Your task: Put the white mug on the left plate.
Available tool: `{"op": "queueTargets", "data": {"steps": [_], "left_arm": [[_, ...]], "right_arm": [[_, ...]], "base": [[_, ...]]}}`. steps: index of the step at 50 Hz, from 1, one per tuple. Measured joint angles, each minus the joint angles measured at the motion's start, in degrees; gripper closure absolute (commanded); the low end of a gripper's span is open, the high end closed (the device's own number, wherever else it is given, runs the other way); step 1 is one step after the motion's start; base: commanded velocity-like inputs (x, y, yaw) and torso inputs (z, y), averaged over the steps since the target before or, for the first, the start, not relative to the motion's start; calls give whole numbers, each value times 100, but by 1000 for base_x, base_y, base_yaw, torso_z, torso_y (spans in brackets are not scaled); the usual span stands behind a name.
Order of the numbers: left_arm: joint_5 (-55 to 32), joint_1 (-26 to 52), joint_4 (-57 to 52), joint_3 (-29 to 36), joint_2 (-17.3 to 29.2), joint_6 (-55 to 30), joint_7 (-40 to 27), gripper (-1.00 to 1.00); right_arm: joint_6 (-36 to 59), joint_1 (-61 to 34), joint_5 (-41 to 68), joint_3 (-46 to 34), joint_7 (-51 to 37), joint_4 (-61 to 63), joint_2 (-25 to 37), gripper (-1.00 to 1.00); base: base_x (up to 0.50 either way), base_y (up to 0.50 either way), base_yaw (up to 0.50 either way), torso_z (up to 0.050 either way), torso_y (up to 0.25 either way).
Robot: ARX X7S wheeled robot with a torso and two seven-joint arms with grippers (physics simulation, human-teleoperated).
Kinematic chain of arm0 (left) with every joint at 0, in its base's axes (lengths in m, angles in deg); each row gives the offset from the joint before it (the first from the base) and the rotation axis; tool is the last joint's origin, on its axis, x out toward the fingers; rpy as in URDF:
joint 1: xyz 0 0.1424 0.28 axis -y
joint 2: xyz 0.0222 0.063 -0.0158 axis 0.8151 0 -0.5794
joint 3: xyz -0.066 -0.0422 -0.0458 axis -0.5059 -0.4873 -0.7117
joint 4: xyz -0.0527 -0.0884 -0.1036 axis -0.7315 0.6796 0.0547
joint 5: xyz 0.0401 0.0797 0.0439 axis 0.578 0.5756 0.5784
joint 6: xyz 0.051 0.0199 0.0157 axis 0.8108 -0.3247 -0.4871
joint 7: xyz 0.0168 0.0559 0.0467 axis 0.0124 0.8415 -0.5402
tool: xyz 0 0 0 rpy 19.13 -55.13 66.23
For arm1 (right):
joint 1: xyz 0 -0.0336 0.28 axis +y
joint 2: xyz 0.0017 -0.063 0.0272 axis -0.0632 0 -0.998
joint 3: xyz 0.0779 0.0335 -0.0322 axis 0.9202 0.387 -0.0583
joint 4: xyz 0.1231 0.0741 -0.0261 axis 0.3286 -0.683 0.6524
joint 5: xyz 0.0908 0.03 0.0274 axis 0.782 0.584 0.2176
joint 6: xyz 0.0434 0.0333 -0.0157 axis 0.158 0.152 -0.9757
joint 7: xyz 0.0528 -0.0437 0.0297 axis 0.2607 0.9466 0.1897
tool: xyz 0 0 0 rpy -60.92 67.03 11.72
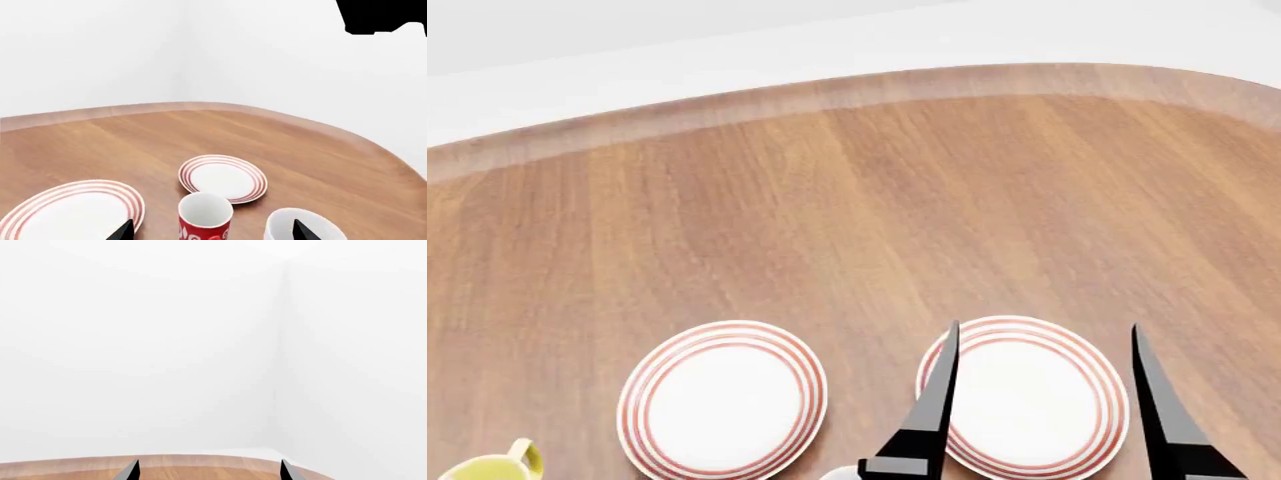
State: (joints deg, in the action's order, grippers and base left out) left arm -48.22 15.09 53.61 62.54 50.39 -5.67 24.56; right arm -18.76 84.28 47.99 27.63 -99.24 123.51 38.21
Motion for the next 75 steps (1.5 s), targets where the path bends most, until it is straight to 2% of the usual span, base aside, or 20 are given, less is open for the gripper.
{"op": "queueTargets", "data": {"steps": [41, 61, 75], "left_arm": [[1006, -201, 378, 1046, -166, 55, 90, -100], [1249, -100, 626, 1337, -296, -112, 58, -100], [1456, 97, 926, 1422, -391, -517, -39, -100]], "right_arm": [[-5, 16, 151, 64, -109, 134, 80, -100], [-13, 18, 235, 93, -161, 179, 116, -100], [39, -15, 265, 64, -204, 220, 147, -100]], "base": [[0, 0, 0, 0, 0], [0, 0, 0, 0, 0], [0, 0, 0, 0, 0]]}}
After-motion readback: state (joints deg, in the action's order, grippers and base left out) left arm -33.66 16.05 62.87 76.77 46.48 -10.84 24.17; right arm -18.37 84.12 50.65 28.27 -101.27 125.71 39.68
